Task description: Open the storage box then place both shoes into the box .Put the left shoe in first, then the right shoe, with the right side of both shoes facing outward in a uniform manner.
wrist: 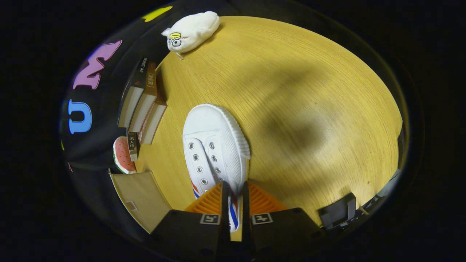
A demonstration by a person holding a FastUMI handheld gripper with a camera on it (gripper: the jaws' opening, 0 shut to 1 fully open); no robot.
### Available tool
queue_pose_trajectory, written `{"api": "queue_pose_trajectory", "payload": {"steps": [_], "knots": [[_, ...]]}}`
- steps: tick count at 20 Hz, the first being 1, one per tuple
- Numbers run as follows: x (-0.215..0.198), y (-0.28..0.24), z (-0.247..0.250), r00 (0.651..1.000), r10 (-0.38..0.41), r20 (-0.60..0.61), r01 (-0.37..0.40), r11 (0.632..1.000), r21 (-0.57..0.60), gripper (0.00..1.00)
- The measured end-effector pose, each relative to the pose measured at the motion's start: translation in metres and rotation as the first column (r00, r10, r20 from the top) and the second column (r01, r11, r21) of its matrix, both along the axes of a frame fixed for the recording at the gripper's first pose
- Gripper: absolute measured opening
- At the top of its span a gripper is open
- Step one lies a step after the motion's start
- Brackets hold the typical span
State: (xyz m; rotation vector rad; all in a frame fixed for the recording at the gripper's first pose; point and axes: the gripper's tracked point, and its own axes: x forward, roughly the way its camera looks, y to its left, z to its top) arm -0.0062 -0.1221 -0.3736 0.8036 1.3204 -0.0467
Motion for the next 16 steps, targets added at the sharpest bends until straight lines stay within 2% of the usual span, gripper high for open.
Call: {"api": "queue_pose_trajectory", "payload": {"steps": [1,2,4,6,9,12,14,16], "knots": [[0.0,0.0,0.001,1.0,-0.009,0.01,0.009,1.0,0.025,0.08],[-0.001,0.003,0.003,1.0,-0.024,0.001,0.024,0.998,0.058,0.05],[0.001,0.008,0.013,0.998,-0.061,0.002,0.06,0.993,0.105,0.06],[0.0,0.012,0.024,0.998,-0.056,0.021,0.053,0.991,0.12,0.05],[-0.004,0.023,0.03,0.999,-0.015,0.033,0.011,0.992,0.128,0.05],[-0.016,0.02,0.009,0.998,0.058,-0.02,-0.058,0.998,0.026,0.05],[-0.015,0.027,0.015,0.998,0.06,-0.023,-0.06,0.998,0.025,0.05],[-0.018,0.041,0.023,0.995,0.103,-0.005,-0.103,0.993,0.049,0.15]]}}
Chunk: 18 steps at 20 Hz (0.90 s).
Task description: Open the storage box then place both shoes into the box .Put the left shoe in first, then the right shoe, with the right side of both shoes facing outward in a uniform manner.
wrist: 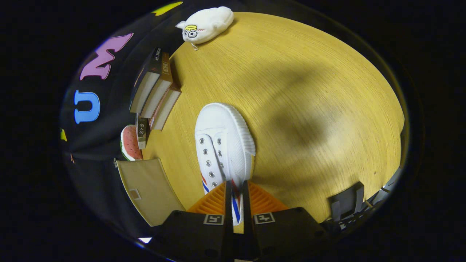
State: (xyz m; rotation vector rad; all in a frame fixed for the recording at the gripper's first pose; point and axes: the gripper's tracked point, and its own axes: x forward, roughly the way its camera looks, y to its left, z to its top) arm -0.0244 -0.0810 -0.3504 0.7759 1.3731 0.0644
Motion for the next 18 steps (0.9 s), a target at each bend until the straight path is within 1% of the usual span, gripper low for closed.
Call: {"api": "queue_pose_trajectory", "payload": {"steps": [1,2,3,4,5,6,7,10,11,12,14,16,18], "knots": [[-0.002,0.014,0.008,1.0,0.026,0.01,-0.027,1.0,0.016,0.48],[-0.002,0.014,0.005,0.998,0.052,0.032,-0.051,0.998,-0.028,0.65],[-0.003,0.01,-0.004,0.995,0.09,0.039,-0.087,0.993,-0.078,0.87],[-0.004,0.006,-0.009,0.993,0.113,0.046,-0.107,0.988,-0.113,0.87],[-0.005,0.006,-0.004,0.993,0.108,0.053,-0.102,0.99,-0.097,0.84],[-0.004,0.006,-0.002,0.995,0.083,0.053,-0.079,0.994,-0.071,0.83],[-0.002,0.004,-0.003,0.997,0.058,0.049,-0.056,0.997,-0.048,0.8],[0.001,-0.003,-0.001,0.999,-0.03,0.024,0.03,0.999,0.029,0.79],[0.0,-0.008,-0.003,0.999,-0.045,0.018,0.045,0.999,0.028,0.74],[-0.003,-0.013,-0.008,0.999,-0.041,0.016,0.041,0.999,0.009,0.74],[-0.01,-0.016,-0.018,1.0,-0.007,0.014,0.007,0.999,-0.031,0.74],[-0.008,-0.008,-0.022,1.0,-0.006,0.014,0.007,0.999,-0.04,0.74],[-0.004,0.0,-0.028,0.999,0.034,0.025,-0.032,0.997,-0.069,0.74]]}}
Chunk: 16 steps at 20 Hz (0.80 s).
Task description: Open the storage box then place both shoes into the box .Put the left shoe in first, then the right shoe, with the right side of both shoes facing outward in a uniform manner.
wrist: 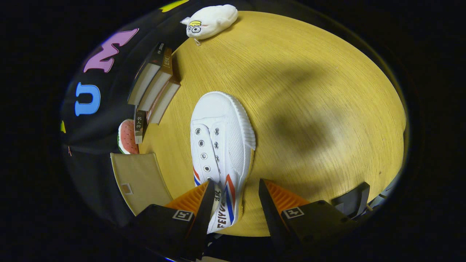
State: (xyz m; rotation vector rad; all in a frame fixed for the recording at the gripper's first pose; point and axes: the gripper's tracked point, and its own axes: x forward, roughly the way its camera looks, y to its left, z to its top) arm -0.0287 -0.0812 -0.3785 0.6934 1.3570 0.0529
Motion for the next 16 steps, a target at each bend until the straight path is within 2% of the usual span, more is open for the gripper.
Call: {"api": "queue_pose_trajectory", "payload": {"steps": [3,5,9,12,13,16], "knots": [[0.004,0.003,-0.005,0.999,0.05,0.011,-0.049,0.996,-0.068,0.54],[0.001,0.003,-0.009,0.998,0.062,0.027,-0.06,0.997,-0.045,0.5],[0.001,0.0,-0.002,1.0,-0.002,0.016,0.001,0.998,0.07,0.14],[0.003,0.002,0.008,0.998,-0.056,0.024,0.054,0.995,0.085,0.13],[0.002,0.003,0.019,0.998,-0.04,0.038,0.036,0.995,0.095,0.07],[0.004,0.01,0.049,0.997,-0.018,0.075,0.01,0.993,0.113,0.07]]}}
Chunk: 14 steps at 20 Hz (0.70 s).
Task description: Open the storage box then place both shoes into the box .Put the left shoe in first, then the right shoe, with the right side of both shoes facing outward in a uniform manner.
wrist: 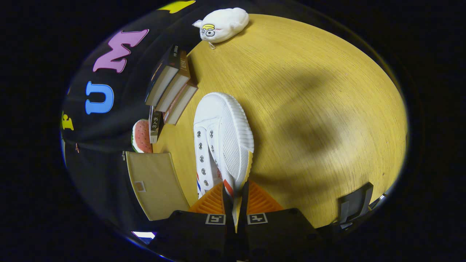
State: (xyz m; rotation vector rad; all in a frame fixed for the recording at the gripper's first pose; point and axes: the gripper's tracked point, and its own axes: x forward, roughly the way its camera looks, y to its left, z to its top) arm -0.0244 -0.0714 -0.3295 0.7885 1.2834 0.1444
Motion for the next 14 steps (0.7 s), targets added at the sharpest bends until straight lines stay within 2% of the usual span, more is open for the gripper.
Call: {"api": "queue_pose_trajectory", "payload": {"steps": [6,10,14], "knots": [[0.016,0.06,0.094,0.99,0.086,0.109,-0.093,0.994,0.064,0.07],[0.031,0.131,0.142,0.969,0.18,0.171,-0.193,0.979,0.064,0.07],[0.017,0.22,0.171,0.954,0.243,0.175,-0.263,0.96,0.1,0.07]]}}
